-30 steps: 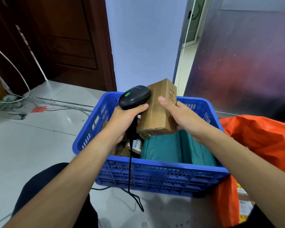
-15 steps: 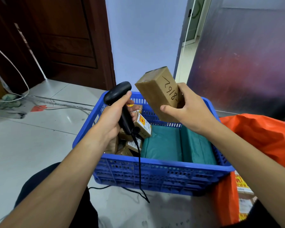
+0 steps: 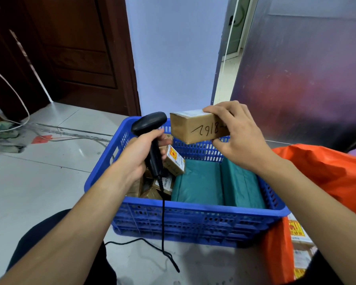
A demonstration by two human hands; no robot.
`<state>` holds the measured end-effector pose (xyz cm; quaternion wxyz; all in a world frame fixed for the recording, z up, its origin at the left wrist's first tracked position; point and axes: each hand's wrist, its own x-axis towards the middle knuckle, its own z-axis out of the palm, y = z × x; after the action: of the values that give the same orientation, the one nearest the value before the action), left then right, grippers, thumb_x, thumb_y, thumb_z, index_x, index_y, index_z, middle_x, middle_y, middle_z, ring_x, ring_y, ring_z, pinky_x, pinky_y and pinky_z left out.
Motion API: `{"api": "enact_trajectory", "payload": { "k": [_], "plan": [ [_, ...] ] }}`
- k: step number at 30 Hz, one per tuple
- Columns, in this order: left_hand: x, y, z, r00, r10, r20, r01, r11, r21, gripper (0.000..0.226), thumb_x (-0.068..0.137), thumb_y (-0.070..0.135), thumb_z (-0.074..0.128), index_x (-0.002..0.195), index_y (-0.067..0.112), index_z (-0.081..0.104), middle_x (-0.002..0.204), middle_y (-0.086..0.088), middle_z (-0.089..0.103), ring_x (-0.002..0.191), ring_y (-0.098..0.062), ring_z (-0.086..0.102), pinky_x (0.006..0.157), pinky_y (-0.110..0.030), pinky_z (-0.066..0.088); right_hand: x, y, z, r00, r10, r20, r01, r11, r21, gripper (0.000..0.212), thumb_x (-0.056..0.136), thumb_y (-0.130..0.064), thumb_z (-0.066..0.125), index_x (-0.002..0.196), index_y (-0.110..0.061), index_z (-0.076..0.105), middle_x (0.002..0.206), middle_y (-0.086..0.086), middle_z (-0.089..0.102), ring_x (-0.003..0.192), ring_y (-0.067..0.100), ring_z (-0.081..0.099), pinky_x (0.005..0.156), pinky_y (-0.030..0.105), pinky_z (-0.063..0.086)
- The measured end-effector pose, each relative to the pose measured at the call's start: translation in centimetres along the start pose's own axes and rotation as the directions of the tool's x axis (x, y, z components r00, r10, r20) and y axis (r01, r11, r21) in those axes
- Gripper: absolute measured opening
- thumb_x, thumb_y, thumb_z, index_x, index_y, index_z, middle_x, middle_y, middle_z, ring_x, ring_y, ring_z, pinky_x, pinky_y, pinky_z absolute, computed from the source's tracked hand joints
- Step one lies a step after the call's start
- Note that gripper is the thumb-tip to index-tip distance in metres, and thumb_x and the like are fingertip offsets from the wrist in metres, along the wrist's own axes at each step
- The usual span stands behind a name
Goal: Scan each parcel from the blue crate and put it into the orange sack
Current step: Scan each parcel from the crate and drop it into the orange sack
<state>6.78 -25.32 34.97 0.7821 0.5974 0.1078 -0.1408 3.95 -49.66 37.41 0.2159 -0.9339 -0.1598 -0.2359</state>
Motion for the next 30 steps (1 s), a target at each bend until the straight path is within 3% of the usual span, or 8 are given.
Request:
{"api": "enact_trajectory", "payload": {
  "k": [3, 7, 13, 16, 21, 30],
  "plan": [
    [-0.04, 0.18, 0.11, 1.0, 0.012, -0.009, -0.012, 1.0, -0.008, 0.014, 0.099, 0.023, 0.067, 0.095, 0.01, 0.069, 0.082, -0.006, 0.073, 0.053, -0.014, 0.055, 0.053, -0.027, 0.054, 0.08, -0.38, 0.04, 0.995, -0.075, -0.062, 0.073, 0.997, -0.034, 0.07, 0.075, -0.016, 0.071, 0.142, -0.028, 0.053, 0.138, 0.002, 0.05, 0.129, 0.023, 0.042, 0.104, 0.052, 0.046],
    [-0.24, 0.4, 0.21, 0.999, -0.02, 0.026, 0.021, 0.998, -0.057, 0.022, 0.099, 0.028, 0.066, 0.084, 0.013, 0.063, 0.078, -0.004, 0.071, 0.048, -0.012, 0.048, 0.049, -0.025, 0.046, 0.28, -0.51, 0.09, 0.986, -0.121, -0.114, 0.113, 0.991, -0.075, 0.07, 0.075, -0.016, 0.07, 0.142, -0.027, 0.054, 0.139, 0.004, 0.05, 0.13, 0.025, 0.043, 0.106, 0.053, 0.044],
    [-0.06, -0.18, 0.74, 0.997, 0.01, 0.081, -0.007, 0.999, -0.036, 0.011, 0.103, 0.018, 0.053, 0.103, 0.011, 0.063, 0.064, 0.0, 0.067, 0.049, -0.014, 0.046, 0.059, -0.029, 0.043, -0.03, -0.73, 0.25, 0.973, -0.175, -0.15, 0.156, 0.979, -0.129, 0.069, 0.074, -0.014, 0.071, 0.14, -0.027, 0.057, 0.144, 0.004, 0.049, 0.143, 0.027, 0.038, 0.113, 0.047, 0.037],
    [-0.24, -0.21, 0.88, 0.998, 0.016, 0.061, -0.013, 0.999, -0.043, 0.016, 0.104, 0.02, 0.055, 0.105, 0.011, 0.068, 0.068, -0.001, 0.07, 0.05, -0.014, 0.047, 0.063, -0.03, 0.049, 0.07, -0.76, 0.13, 0.973, -0.176, -0.146, 0.158, 0.979, -0.131, 0.069, 0.074, -0.014, 0.07, 0.14, -0.026, 0.056, 0.144, 0.004, 0.049, 0.144, 0.028, 0.037, 0.113, 0.051, 0.037],
    [0.0, -0.3, 0.54, 0.997, 0.017, 0.081, -0.016, 1.0, -0.012, 0.015, 0.101, 0.021, 0.06, 0.106, 0.011, 0.07, 0.083, -0.005, 0.075, 0.051, -0.014, 0.049, 0.055, -0.028, 0.048, 0.07, -0.44, -0.06, 0.967, -0.183, -0.178, 0.153, 0.974, -0.168, 0.068, 0.075, -0.014, 0.069, 0.14, -0.026, 0.057, 0.145, 0.006, 0.049, 0.145, 0.03, 0.037, 0.114, 0.051, 0.036],
    [0.08, -0.16, 0.43, 0.998, -0.002, 0.068, 0.004, 0.999, -0.033, 0.017, 0.099, 0.026, 0.065, 0.096, 0.009, 0.068, 0.082, -0.006, 0.075, 0.051, -0.014, 0.051, 0.052, -0.027, 0.05, 0.05, -0.49, -0.17, 0.962, -0.192, -0.197, 0.149, 0.966, -0.212, 0.067, 0.075, -0.015, 0.069, 0.14, -0.026, 0.058, 0.144, 0.007, 0.05, 0.144, 0.03, 0.038, 0.115, 0.051, 0.035]
  ]
}}
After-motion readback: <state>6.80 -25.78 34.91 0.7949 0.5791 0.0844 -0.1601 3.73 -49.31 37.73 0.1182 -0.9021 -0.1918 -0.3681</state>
